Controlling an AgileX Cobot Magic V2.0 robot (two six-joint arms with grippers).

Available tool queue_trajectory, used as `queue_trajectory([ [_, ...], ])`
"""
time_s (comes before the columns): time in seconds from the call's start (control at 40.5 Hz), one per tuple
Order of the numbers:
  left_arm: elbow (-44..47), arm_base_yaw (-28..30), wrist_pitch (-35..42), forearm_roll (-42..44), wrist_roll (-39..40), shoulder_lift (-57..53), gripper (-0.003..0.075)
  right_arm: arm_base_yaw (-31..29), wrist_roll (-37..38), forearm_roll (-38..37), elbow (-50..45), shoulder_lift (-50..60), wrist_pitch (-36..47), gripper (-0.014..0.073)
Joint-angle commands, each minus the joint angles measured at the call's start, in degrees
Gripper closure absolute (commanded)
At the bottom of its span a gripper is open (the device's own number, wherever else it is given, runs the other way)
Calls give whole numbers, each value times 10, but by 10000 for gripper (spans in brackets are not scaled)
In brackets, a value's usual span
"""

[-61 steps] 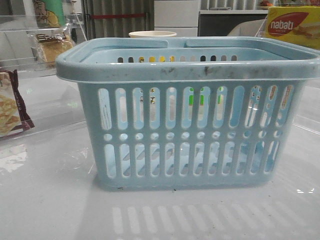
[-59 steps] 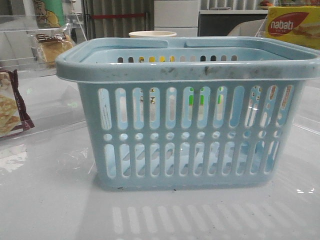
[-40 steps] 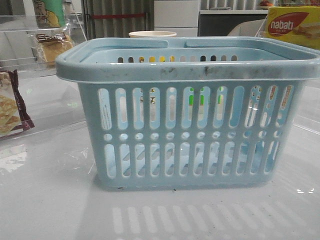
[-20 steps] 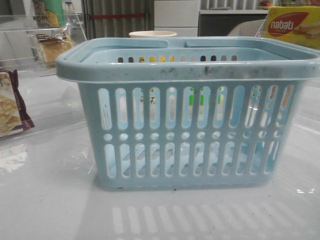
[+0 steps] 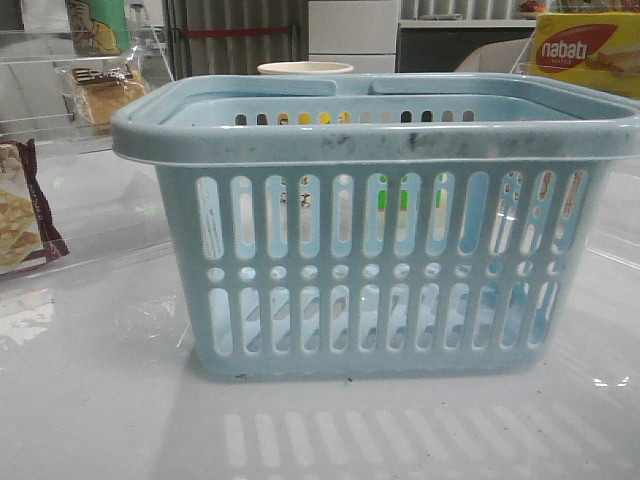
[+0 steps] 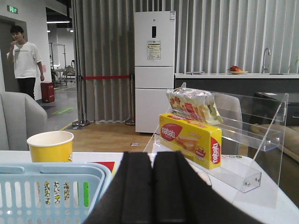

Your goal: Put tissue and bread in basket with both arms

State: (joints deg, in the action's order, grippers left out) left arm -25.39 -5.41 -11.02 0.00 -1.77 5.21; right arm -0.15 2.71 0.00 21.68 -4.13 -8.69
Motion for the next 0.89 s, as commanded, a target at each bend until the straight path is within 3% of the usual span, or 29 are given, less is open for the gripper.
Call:
queue_trajectory([
  [0.0, -81, -3, -19, 0, 0, 60, 625, 0, -2, 0, 83, -57, -6, 524],
  [0.198, -192, -3, -164, 0, 0, 168, 625, 0, -2, 0, 207, -159, -164, 524],
  [0.346, -202, -3, -213, 0, 0, 221, 625, 0, -2, 0, 233, -222, -248, 524],
  [0.766, -186, -3, -266, -3, 0, 328, 625, 0, -2, -14, 205, -335, -318, 524],
  [0.865, -186, -3, -261, -3, 0, 342, 592, 0, -2, -14, 205, -354, -319, 491],
])
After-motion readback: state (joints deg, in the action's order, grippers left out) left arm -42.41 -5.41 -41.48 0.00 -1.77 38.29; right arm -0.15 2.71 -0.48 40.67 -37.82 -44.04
